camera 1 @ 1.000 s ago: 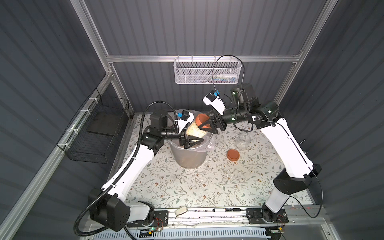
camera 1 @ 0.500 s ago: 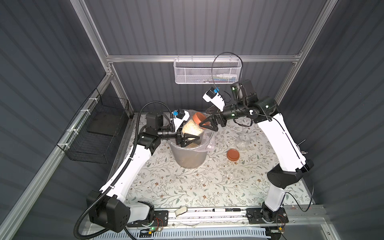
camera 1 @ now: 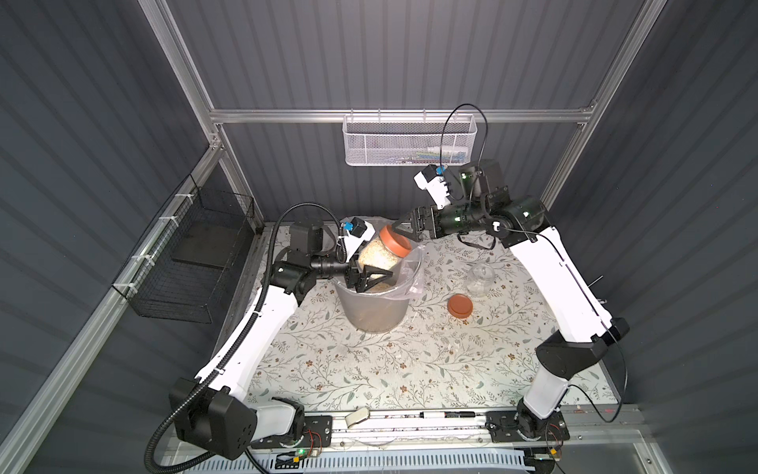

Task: Empty expired oatmeal from jars
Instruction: Unscrew the lid from the jar.

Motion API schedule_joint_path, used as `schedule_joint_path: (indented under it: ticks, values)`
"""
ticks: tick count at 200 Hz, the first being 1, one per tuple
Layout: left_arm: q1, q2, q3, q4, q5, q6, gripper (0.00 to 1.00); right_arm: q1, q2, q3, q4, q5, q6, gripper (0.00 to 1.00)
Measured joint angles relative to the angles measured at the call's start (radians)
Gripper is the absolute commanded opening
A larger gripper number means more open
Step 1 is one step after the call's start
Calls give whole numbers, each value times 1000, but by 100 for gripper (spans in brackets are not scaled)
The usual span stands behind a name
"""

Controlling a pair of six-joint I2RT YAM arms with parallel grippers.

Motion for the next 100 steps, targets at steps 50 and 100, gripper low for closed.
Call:
schedule_joint_path:
  ticks: [50, 100]
  values:
    - [0, 0, 13, -52, -41, 27, 0, 26, 19, 0, -10, 1, 77, 99]
    - [0, 0, 15, -68, -55, 37, 0, 40, 31, 0, -21, -14, 98, 99]
